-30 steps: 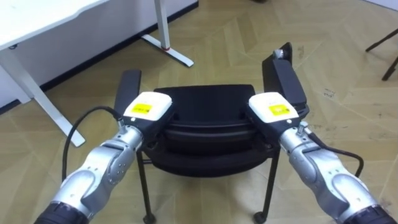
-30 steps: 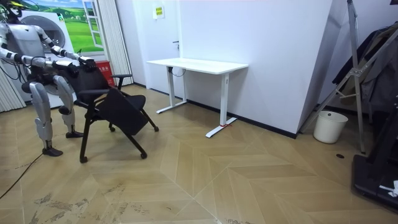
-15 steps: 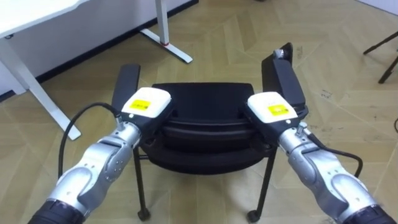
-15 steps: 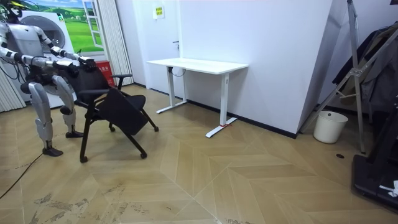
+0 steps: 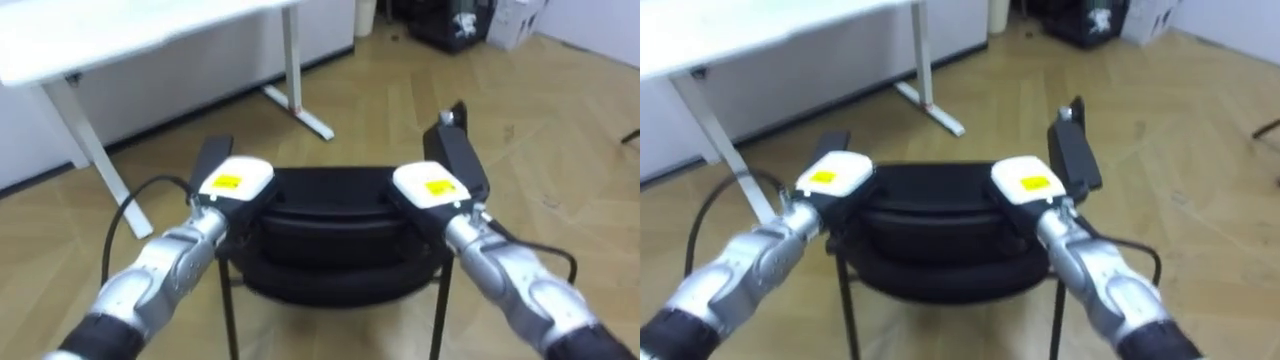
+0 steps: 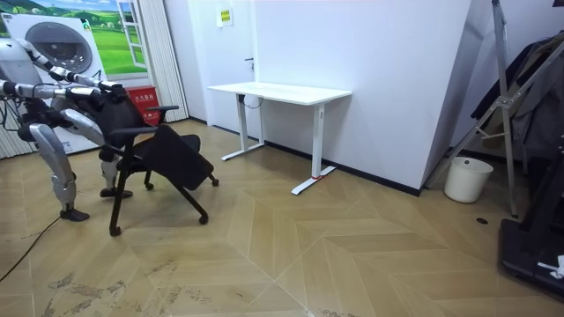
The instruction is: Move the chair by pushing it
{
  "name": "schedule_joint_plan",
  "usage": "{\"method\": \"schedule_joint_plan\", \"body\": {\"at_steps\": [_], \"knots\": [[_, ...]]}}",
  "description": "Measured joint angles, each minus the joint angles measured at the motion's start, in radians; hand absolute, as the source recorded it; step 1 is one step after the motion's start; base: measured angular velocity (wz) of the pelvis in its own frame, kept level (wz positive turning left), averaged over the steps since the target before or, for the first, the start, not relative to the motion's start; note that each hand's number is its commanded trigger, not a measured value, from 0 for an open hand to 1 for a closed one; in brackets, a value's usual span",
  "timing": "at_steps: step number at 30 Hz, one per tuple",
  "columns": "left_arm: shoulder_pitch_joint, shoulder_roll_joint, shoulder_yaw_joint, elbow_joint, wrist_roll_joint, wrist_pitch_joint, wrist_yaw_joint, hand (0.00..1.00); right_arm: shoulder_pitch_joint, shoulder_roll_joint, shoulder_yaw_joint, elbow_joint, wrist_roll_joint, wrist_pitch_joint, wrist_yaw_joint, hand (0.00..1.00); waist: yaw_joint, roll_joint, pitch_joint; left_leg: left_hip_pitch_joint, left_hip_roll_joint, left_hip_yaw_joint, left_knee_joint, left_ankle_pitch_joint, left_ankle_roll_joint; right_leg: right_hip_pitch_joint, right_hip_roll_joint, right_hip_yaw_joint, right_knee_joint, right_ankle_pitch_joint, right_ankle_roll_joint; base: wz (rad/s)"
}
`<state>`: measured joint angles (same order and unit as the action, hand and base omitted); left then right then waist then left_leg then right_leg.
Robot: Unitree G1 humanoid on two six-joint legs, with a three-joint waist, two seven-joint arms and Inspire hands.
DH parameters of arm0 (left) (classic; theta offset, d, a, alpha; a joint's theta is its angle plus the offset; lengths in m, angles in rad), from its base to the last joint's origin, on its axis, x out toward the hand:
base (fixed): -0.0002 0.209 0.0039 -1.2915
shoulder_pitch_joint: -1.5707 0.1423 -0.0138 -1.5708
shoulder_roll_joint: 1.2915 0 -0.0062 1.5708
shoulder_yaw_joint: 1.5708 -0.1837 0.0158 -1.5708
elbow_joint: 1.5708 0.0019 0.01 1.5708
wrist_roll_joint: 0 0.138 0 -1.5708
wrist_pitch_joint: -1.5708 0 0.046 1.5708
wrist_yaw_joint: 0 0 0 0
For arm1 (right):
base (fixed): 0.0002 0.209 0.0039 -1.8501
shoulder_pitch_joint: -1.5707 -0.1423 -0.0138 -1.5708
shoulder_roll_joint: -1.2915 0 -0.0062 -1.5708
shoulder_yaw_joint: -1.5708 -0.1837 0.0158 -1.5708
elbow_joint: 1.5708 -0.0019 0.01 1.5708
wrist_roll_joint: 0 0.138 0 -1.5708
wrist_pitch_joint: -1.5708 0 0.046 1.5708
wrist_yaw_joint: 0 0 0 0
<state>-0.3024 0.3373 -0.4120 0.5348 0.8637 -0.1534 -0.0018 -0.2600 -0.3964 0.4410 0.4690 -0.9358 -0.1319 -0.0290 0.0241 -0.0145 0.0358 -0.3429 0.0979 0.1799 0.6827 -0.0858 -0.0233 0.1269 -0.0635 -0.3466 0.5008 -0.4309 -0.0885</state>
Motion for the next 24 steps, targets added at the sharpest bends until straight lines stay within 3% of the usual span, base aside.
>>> {"method": "schedule_joint_plan", "body": {"at_steps": [2,5,6,7,8,9,10,11,12,13,14,15,16,20,22,23,24], "knots": [[-0.001,0.003,0.0,-0.014,0.0,0.005,-0.001,1.0,0.0,-0.003,-0.001,-0.01,0.0,0.0,-0.006,1.0,0.006,0.001,-0.0017,0.0,-0.011,0.042,-0.08,0.002,0.004,-0.004,0.006,-0.001,0.0,-0.006,0.002,-0.03],[-0.001,0.014,0.004,-0.031,-0.001,0.005,-0.009,1.0,0.0,-0.003,-0.002,-0.013,-0.001,-0.002,-0.018,1.0,0.009,0.001,-0.0116,0.024,-0.024,0.052,-0.137,-0.002,0.012,-0.003,0.007,0.016,0.003,-0.025,0.014,-0.1],[0.0,0.019,0.003,-0.037,-0.004,0.004,-0.011,1.0,0.001,-0.001,-0.002,-0.017,0.0,-0.002,-0.018,1.0,0.011,-0.006,-0.0175,0.047,-0.028,0.061,-0.151,-0.016,0.033,0.004,-0.004,0.019,0.003,-0.033,0.022,-0.15],[0.0,0.029,-0.001,-0.043,-0.01,0.002,-0.012,1.0,0.003,0.001,-0.002,-0.016,0.0,-0.002,-0.021,1.0,0.011,-0.014,-0.0205,0.078,-0.035,0.089,-0.167,-0.031,0.069,0.014,-0.017,0.025,0.006,-0.041,0.035,-0.14],[-0.001,0.03,-0.001,-0.045,-0.01,0.002,-0.011,1.0,0.002,0.001,-0.001,-0.018,0.0,-0.001,-0.024,1.0,0.012,-0.02,-0.0222,0.09,-0.041,0.098,-0.169,-0.043,0.087,0.012,-0.032,0.028,0.023,-0.046,0.043,-0.24],[-0.008,0.031,0.0,-0.045,-0.013,0.0,-0.009,1.0,-0.003,-0.001,-0.002,-0.022,0.0,0.0,-0.027,1.0,0.015,-0.024,-0.0249,0.103,-0.06,0.119,-0.16,-0.067,0.115,-0.02,-0.074,0.03,0.129,-0.059,0.064,-0.33],[-0.012,0.036,-0.001,-0.043,-0.022,0.0,-0.008,1.0,-0.018,0.004,0.002,-0.01,-0.001,0.002,-0.032,1.0,0.016,-0.029,-0.0194,0.116,-0.082,0.119,-0.15,-0.086,0.129,-0.093,-0.127,0.021,0.308,-0.023,0.103,-0.32],[-0.012,0.036,-0.004,-0.041,-0.023,0.0,-0.007,1.0,-0.019,0.004,0.004,-0.009,-0.001,0.002,-0.034,1.0,0.012,-0.027,-0.0193,0.122,-0.089,0.117,-0.143,-0.094,0.134,-0.123,-0.151,0.025,0.39,0.017,0.107,-0.12],[-0.011,0.036,-0.012,-0.034,-0.024,-0.001,-0.005,1.0,-0.01,0.002,0.007,-0.005,0.0,0.001,-0.034,1.0,0.004,-0.026,-0.0184,0.15,-0.096,0.115,-0.141,-0.116,0.139,-0.166,-0.181,0.048,0.504,0.112,0.108,0.05],[-0.011,0.036,-0.026,-0.029,-0.024,-0.005,-0.004,1.0,0.007,0.003,0.006,-0.002,0.001,-0.001,-0.04,1.0,0.001,-0.019,-0.0168,0.175,-0.095,0.104,-0.143,-0.136,0.143,-0.2,-0.187,0.057,0.579,0.223,0.108,0.06],[-0.011,0.037,-0.03,-0.027,-0.022,-0.006,-0.002,1.0,0.013,0.003,0.006,0.001,0.004,-0.002,-0.047,1.0,0.001,-0.01,-0.0142,0.183,-0.093,0.094,-0.144,-0.145,0.143,-0.219,-0.188,0.068,0.609,0.272,0.111,0.0],[-0.011,0.046,-0.035,-0.028,-0.021,-0.009,0.002,1.0,0.016,0.01,0.007,0.012,0.007,-0.007,-0.057,1.0,0.003,-0.008,-0.0126,0.197,-0.095,0.079,-0.144,-0.16,0.148,-0.26,-0.189,0.082,0.666,0.3,0.127,-0.14],[-0.011,0.052,-0.036,-0.026,-0.021,-0.011,0.006,1.0,0.015,0.021,0.007,0.018,0.005,-0.007,-0.059,1.0,0.007,-0.002,-0.0093,0.211,-0.094,0.065,-0.144,-0.174,0.149,-0.304,-0.185,0.09,0.689,0.279,0.131,-0.16],[-0.011,0.073,-0.042,-0.018,-0.032,-0.027,0.008,1.0,0.02,0.031,0.017,0.02,0.005,-0.01,-0.065,1.0,-0.018,0.013,-0.002,0.249,-0.093,0.037,-0.145,-0.21,0.149,-0.401,-0.175,0.079,0.562,0.226,0.14,0.09],[-0.012,0.082,-0.04,-0.013,-0.032,-0.035,0.014,1.0,0.024,0.038,0.018,0.018,-0.001,-0.01,-0.073,1.0,-0.029,0.013,-0.0036,0.26,-0.09,0.02,-0.144,-0.23,0.14,-0.426,-0.135,0.107,0.333,0.227,0.142,0.22],[-0.012,0.083,-0.04,-0.014,-0.032,-0.036,0.017,1.0,0.024,0.038,0.018,0.018,-0.001,-0.01,-0.077,1.0,-0.034,0.013,-0.0039,0.262,-0.09,0.013,-0.144,-0.234,0.138,-0.422,-0.128,0.107,0.265,0.229,0.141,0.31],[-0.012,0.085,-0.04,-0.015,-0.032,-0.036,0.022,1.0,0.024,0.037,0.019,0.016,-0.003,-0.012,-0.084,1.0,-0.045,0.013,-0.0059,0.265,-0.09,0.001,-0.145,-0.242,0.132,-0.408,-0.119,0.108,0.144,0.241,0.13,0.28]]}}
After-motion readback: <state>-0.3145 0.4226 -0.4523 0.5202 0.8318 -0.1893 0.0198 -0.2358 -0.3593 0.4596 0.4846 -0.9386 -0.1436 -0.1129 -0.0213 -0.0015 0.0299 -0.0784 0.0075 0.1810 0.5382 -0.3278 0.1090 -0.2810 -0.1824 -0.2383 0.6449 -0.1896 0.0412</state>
